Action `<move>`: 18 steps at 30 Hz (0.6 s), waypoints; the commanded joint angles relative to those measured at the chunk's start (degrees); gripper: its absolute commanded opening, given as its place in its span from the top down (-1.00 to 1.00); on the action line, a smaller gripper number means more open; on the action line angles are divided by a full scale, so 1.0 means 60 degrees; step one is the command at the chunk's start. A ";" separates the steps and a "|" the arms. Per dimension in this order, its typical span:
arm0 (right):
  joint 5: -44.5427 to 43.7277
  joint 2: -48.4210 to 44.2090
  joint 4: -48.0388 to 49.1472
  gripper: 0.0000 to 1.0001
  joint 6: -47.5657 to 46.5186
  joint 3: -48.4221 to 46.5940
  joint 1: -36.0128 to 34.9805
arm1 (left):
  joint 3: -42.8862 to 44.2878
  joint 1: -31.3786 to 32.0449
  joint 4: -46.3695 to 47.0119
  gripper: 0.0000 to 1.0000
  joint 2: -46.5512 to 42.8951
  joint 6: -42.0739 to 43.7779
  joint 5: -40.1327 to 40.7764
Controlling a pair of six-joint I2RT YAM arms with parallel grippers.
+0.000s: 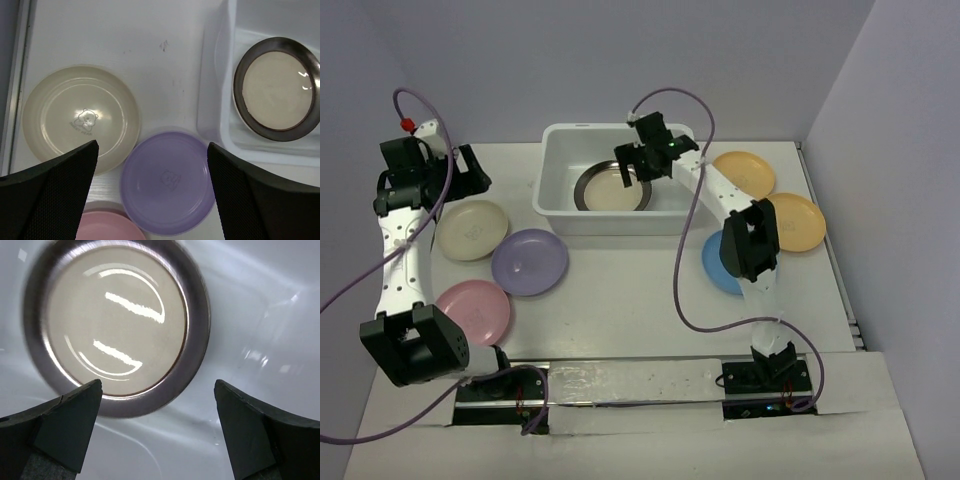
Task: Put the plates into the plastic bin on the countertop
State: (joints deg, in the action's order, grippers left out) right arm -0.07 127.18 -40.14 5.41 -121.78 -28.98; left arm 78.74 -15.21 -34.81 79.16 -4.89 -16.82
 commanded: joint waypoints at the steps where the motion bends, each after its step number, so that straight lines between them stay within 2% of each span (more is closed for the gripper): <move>1: 0.0476 -0.1666 0.0228 -1.00 -0.0737 -0.0521 0.0127 | 0.0904 -0.0262 -0.1250 -0.81 0.0744 0.1630 -0.0552; 5: 0.0897 -0.2319 0.0365 -1.00 -0.0755 -0.0381 0.0210 | 0.1918 -0.0315 -0.2592 -0.63 0.1643 0.3481 -0.0910; 8: 0.1119 -0.2624 0.0453 -1.00 -0.0690 -0.0160 0.0367 | 0.2081 -0.0292 -0.4137 -0.60 0.2138 0.6054 -0.2888; 12: 0.2000 -0.2898 0.0384 -1.00 -0.0347 -0.0073 0.0936 | 0.2477 -0.0163 -0.5780 -0.55 0.3357 0.8599 -0.4558; 15: 0.2634 -0.3077 0.0274 -1.00 -0.0141 -0.0221 0.1373 | 0.2232 -0.0036 -0.5496 -0.50 0.3874 0.9223 -0.5028; 18: 0.2863 -0.3386 0.0083 -1.00 -0.0008 -0.0390 0.1701 | 0.1345 0.0255 -0.3942 -0.47 0.3963 0.9325 -0.4871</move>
State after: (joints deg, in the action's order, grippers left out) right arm 12.67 111.93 -38.74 3.63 -122.74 -21.53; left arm 90.00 -15.46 -62.71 102.50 42.00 -40.07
